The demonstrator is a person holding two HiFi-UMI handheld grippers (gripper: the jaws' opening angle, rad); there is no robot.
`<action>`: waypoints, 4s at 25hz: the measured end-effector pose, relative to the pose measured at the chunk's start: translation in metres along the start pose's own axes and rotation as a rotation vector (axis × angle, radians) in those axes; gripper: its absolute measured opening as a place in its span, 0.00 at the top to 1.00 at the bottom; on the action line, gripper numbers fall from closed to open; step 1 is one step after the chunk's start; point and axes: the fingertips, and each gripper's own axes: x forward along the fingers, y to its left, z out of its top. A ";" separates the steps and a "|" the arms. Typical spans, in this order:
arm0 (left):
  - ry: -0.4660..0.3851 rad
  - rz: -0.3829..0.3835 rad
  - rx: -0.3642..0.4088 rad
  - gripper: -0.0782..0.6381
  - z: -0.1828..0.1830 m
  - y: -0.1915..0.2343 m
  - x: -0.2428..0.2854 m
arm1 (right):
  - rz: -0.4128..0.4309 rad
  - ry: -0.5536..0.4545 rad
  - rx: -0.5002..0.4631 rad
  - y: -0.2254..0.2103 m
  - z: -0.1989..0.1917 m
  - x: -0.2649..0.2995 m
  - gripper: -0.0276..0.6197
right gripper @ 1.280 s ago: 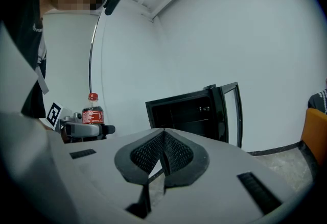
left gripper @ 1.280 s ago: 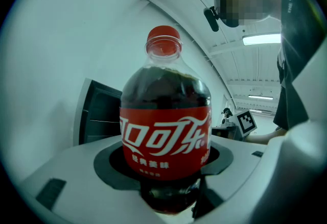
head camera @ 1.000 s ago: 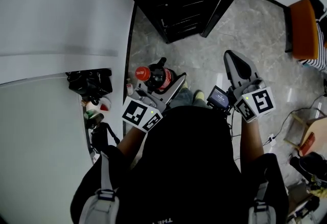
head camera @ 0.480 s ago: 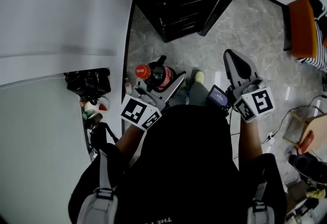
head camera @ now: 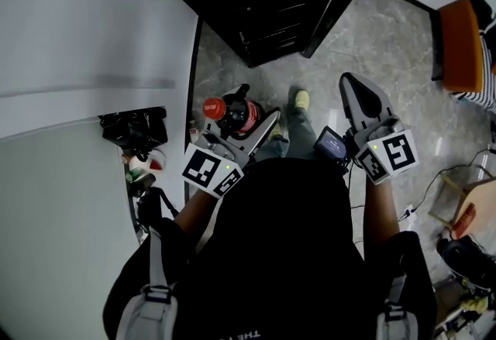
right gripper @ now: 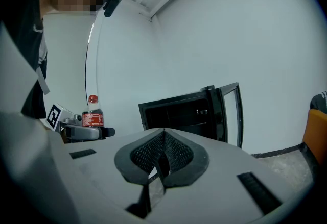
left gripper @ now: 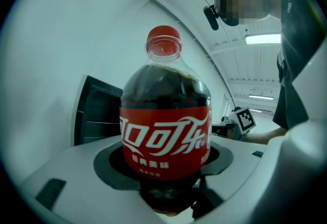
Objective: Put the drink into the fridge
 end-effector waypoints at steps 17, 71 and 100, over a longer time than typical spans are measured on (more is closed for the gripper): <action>-0.013 0.055 0.032 0.46 0.031 0.015 0.088 | 0.065 -0.001 -0.011 -0.078 0.035 0.043 0.94; -0.010 0.285 0.107 0.46 0.020 0.102 0.160 | 0.174 0.057 -0.041 -0.133 0.029 0.112 0.94; 0.035 0.317 0.055 0.46 -0.041 0.166 0.201 | 0.189 0.124 -0.040 -0.136 -0.010 0.152 0.94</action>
